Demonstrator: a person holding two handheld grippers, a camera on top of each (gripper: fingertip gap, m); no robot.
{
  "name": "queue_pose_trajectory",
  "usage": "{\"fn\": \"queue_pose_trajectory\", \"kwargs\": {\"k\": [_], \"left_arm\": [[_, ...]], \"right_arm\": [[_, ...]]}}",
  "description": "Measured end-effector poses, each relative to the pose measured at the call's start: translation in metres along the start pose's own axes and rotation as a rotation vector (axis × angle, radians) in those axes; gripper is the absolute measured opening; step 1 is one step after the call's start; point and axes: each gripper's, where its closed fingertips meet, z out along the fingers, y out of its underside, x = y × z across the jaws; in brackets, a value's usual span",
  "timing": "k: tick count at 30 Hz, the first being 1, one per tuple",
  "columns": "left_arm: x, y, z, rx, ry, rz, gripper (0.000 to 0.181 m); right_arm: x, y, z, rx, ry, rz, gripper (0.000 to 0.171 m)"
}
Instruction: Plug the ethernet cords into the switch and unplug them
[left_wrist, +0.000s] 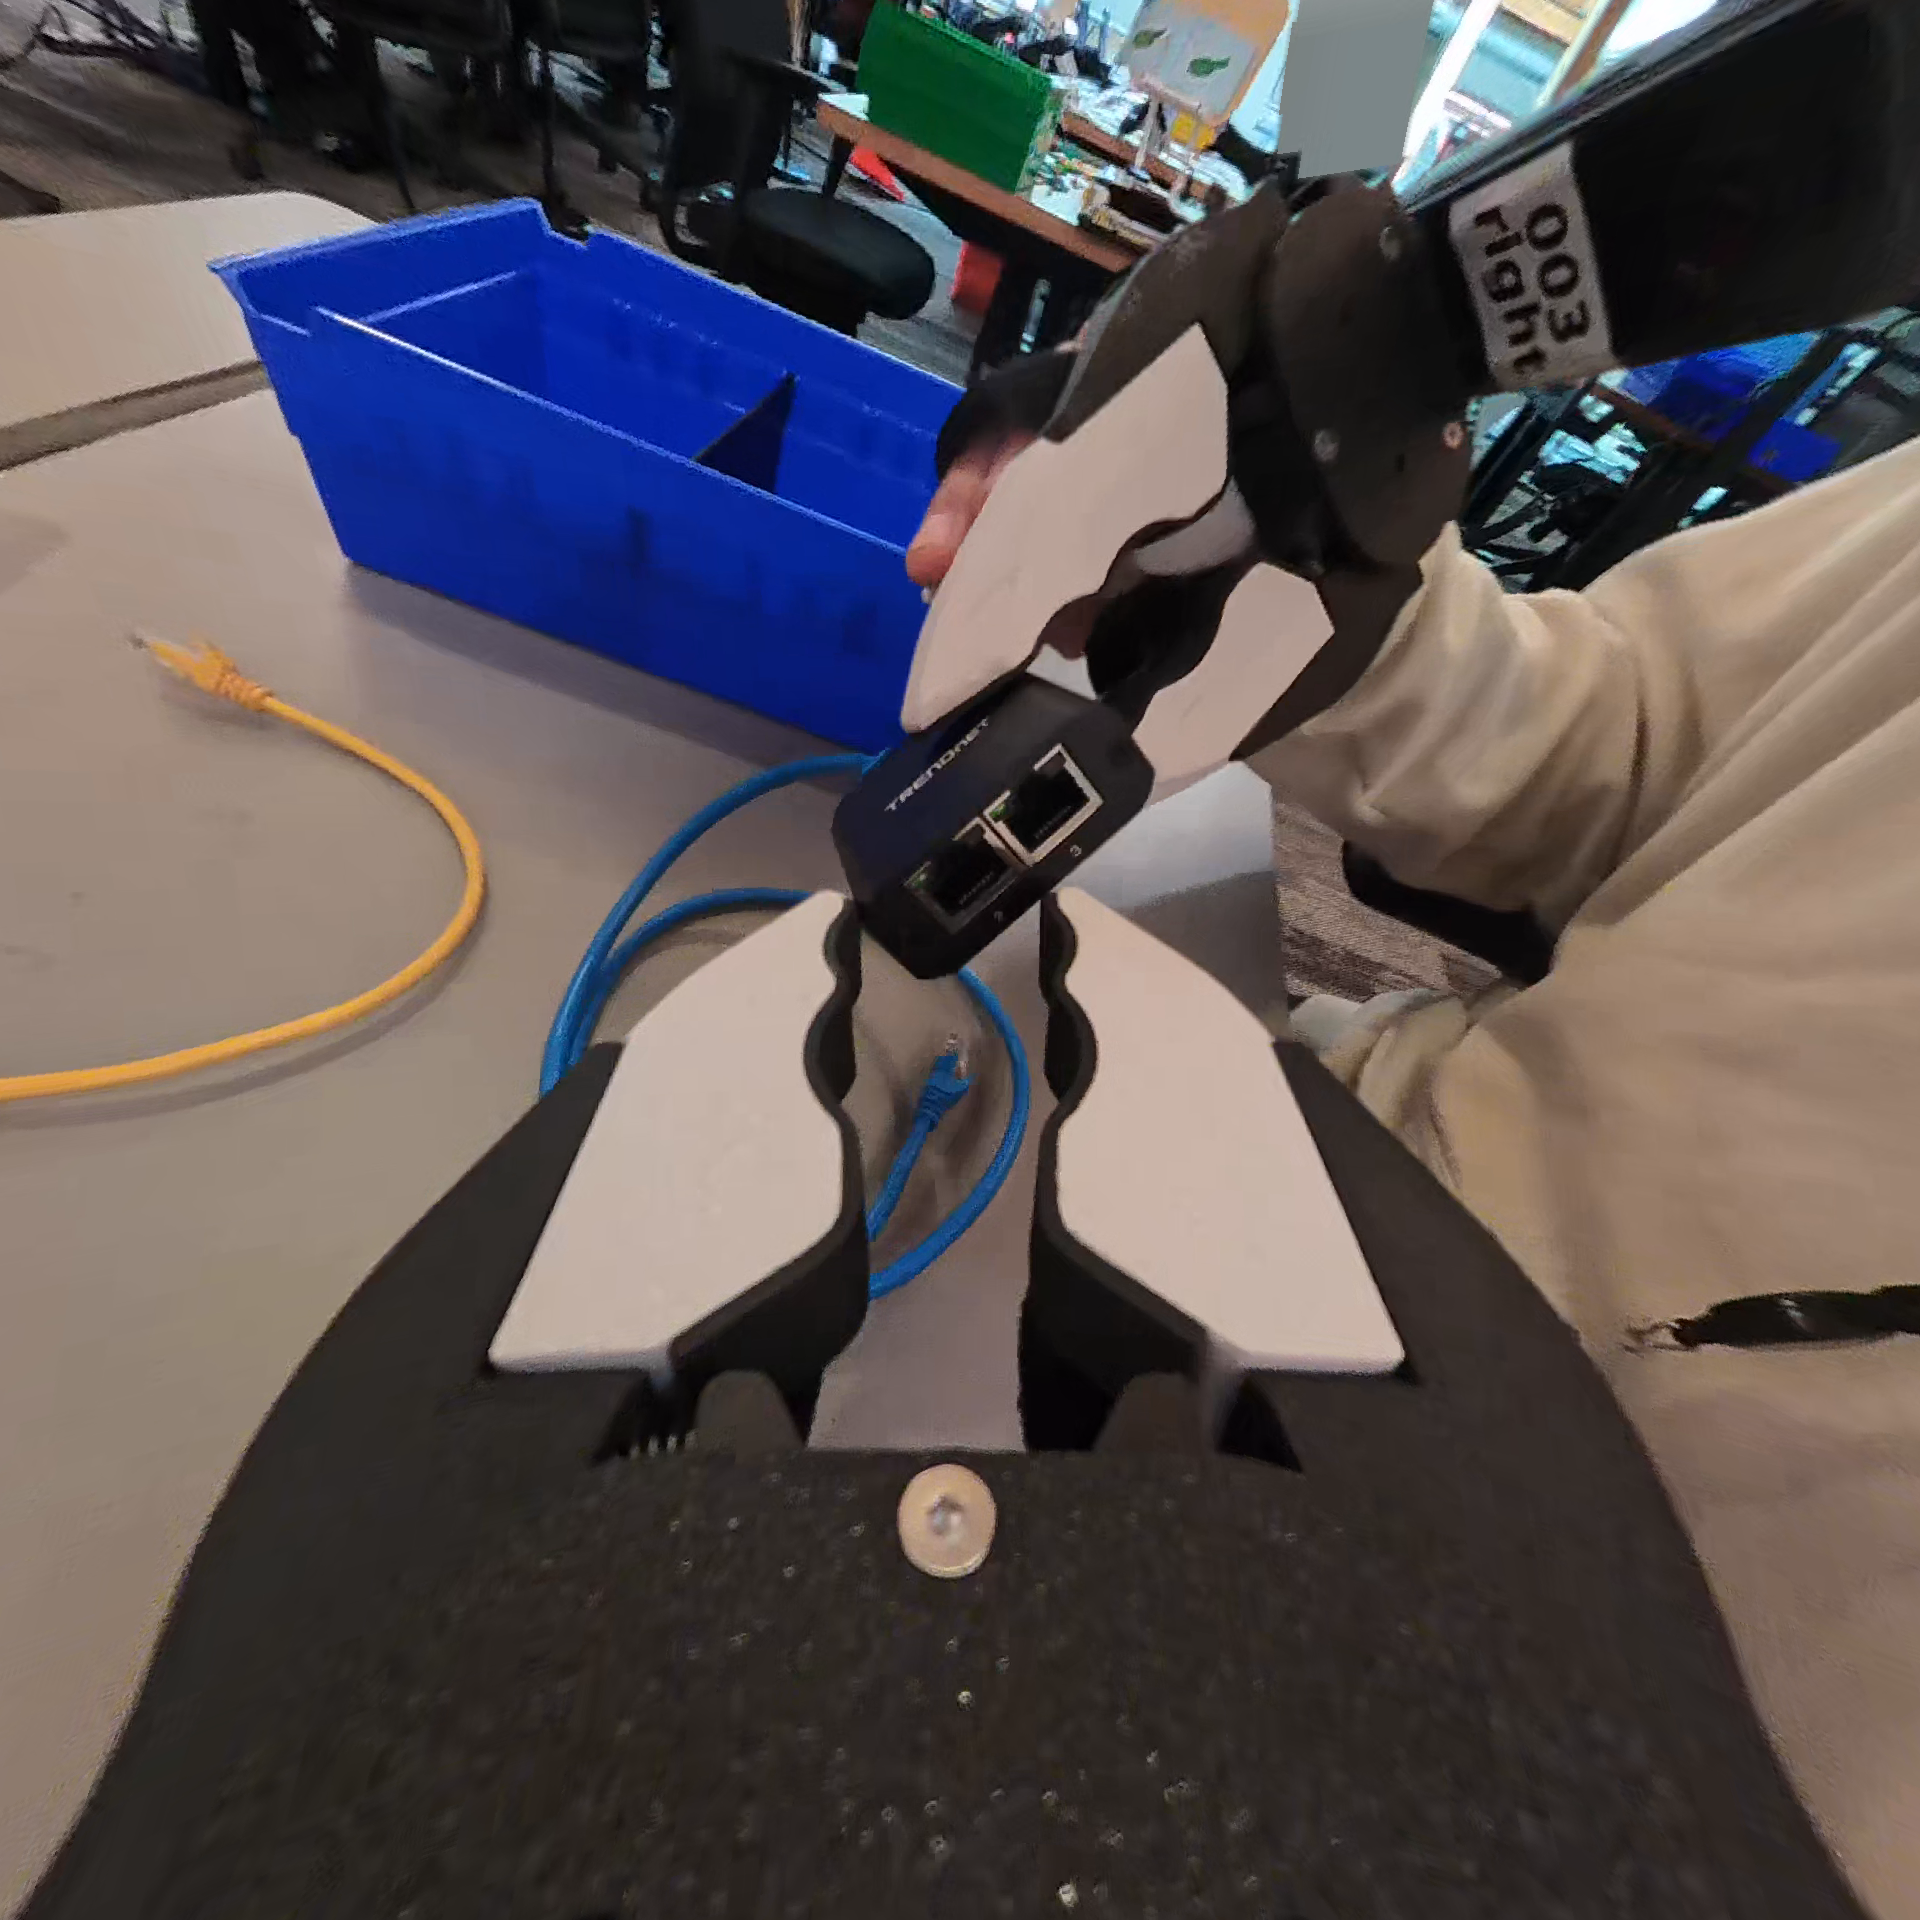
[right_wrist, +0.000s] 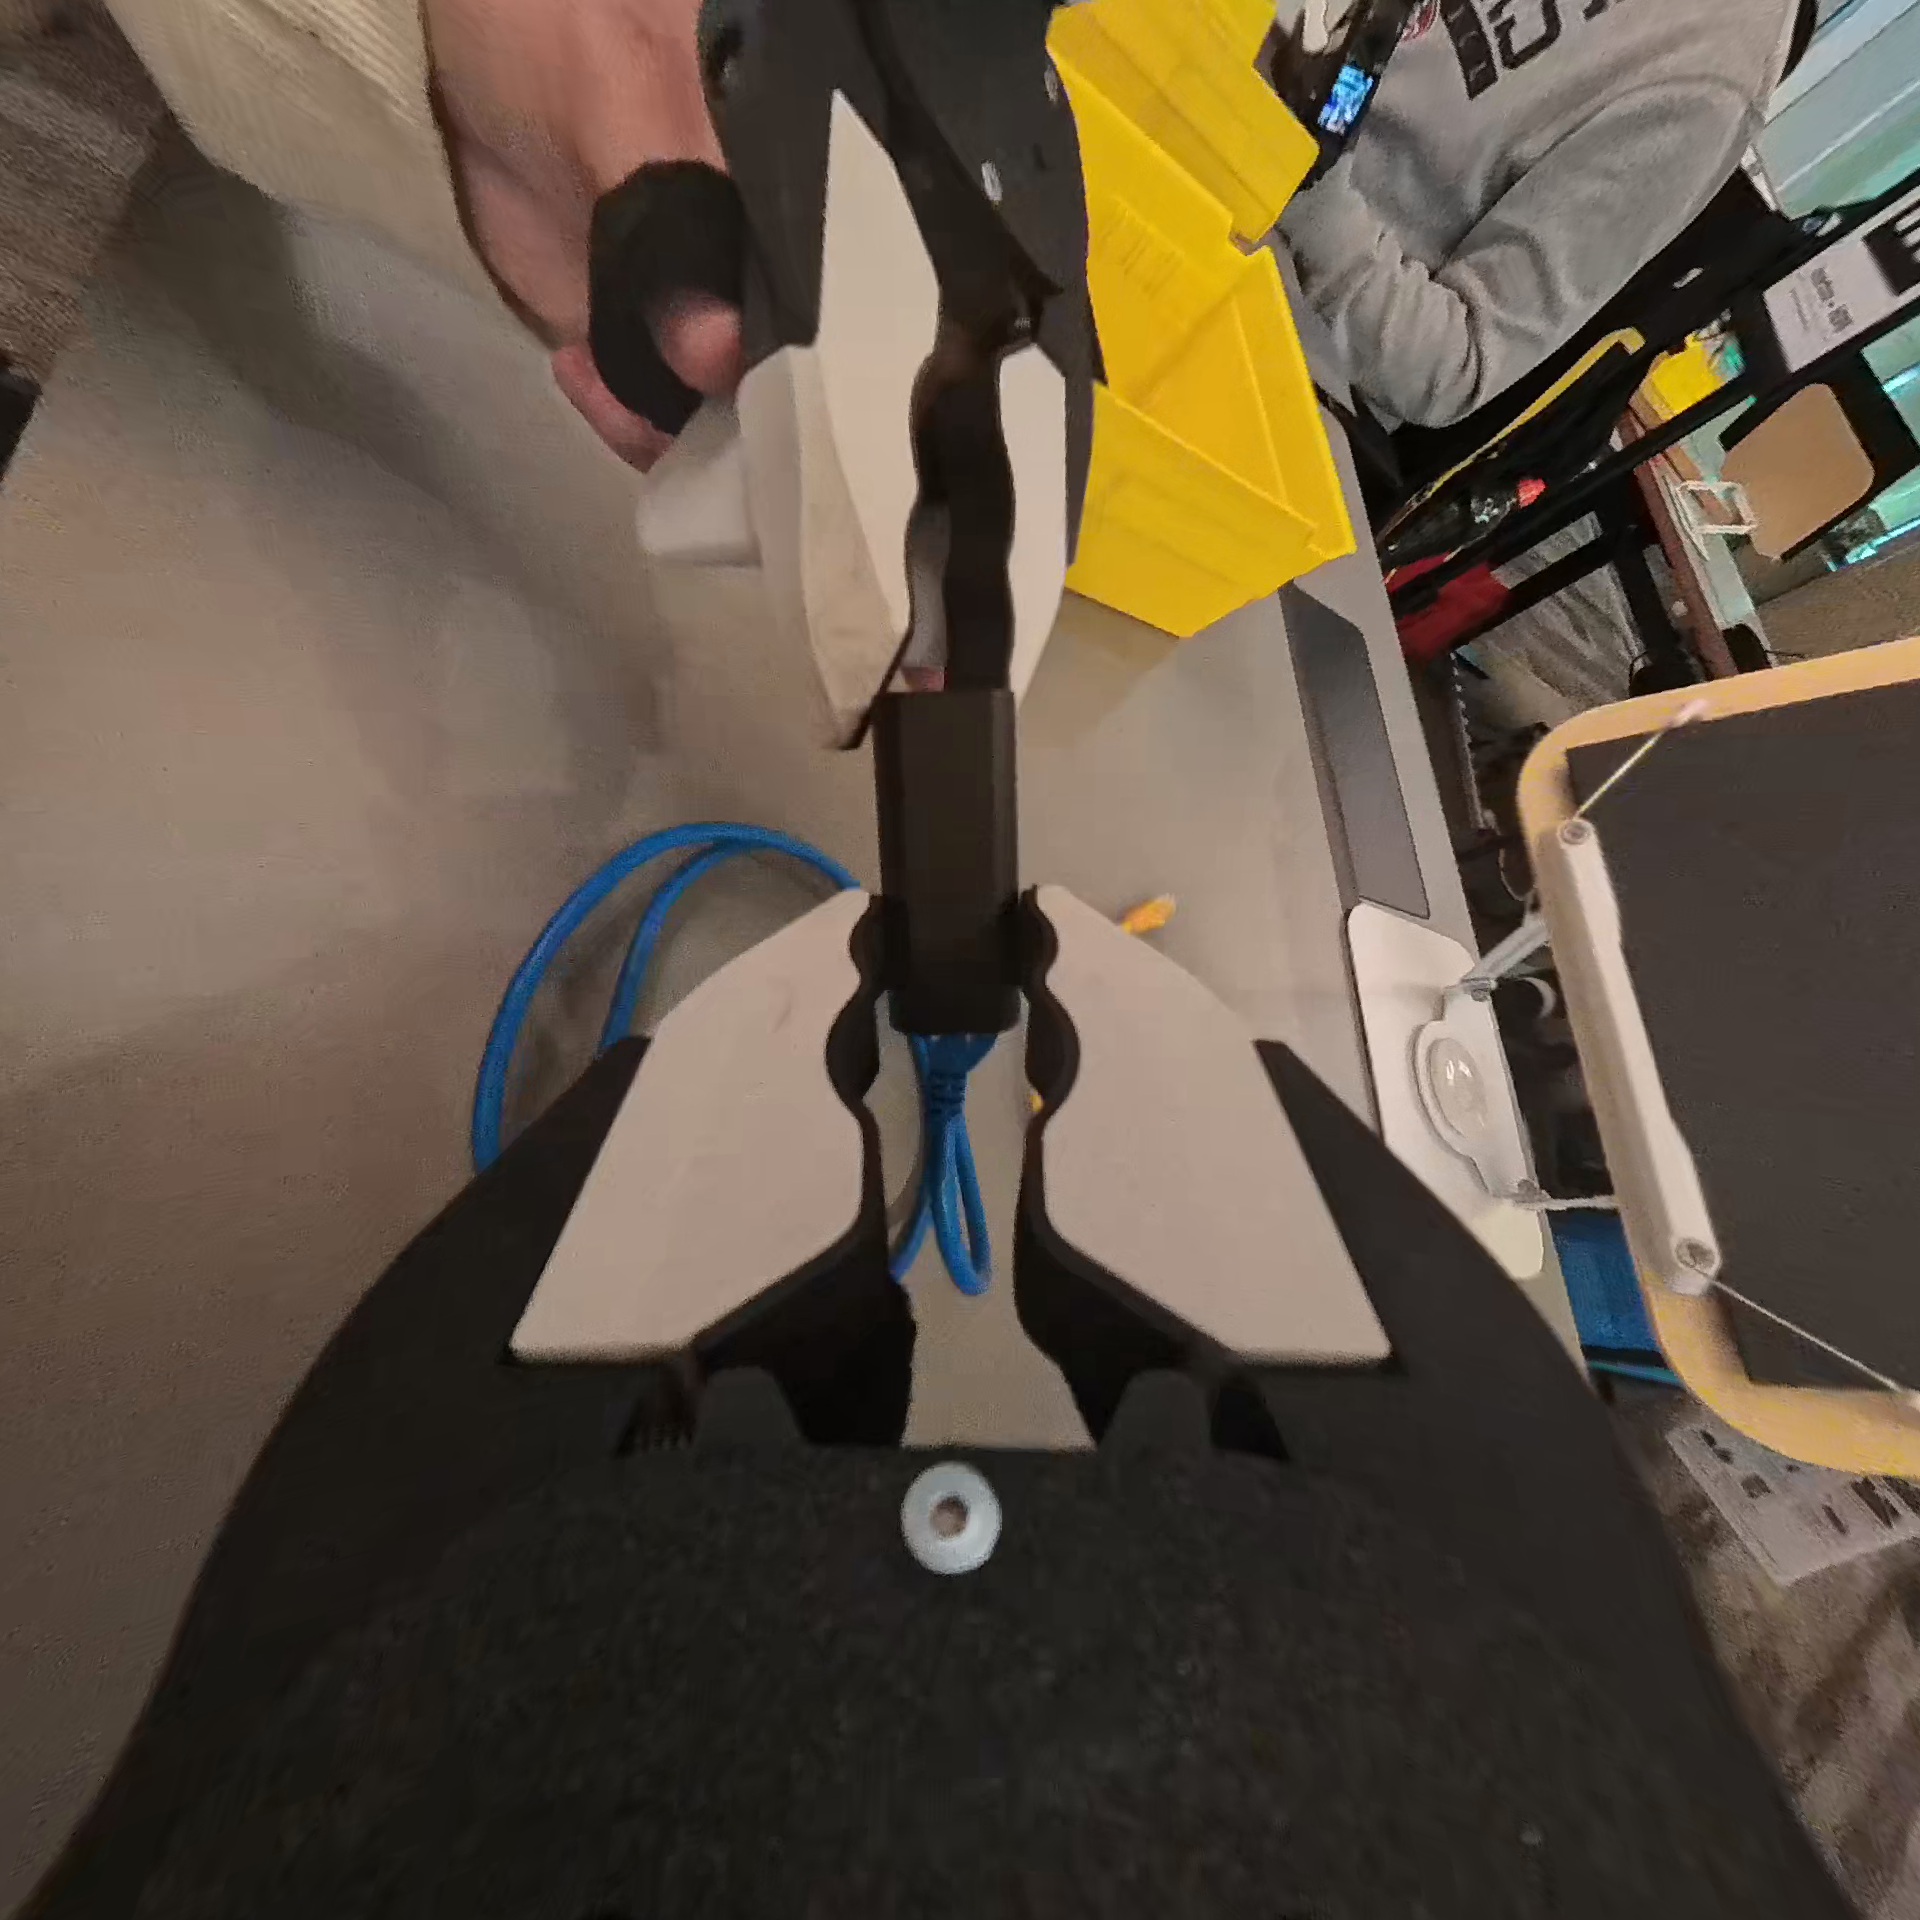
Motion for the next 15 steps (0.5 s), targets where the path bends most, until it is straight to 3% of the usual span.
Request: {"fn": "queue_pose_trajectory", "kwargs": {"k": [15], "left_arm": [[-0.007,-0.005,0.016,0.017,-0.111,0.036,0.033]], "right_arm": [[0.001,0.013,0.016,-0.07,-0.031,0.031,0.024]]}}
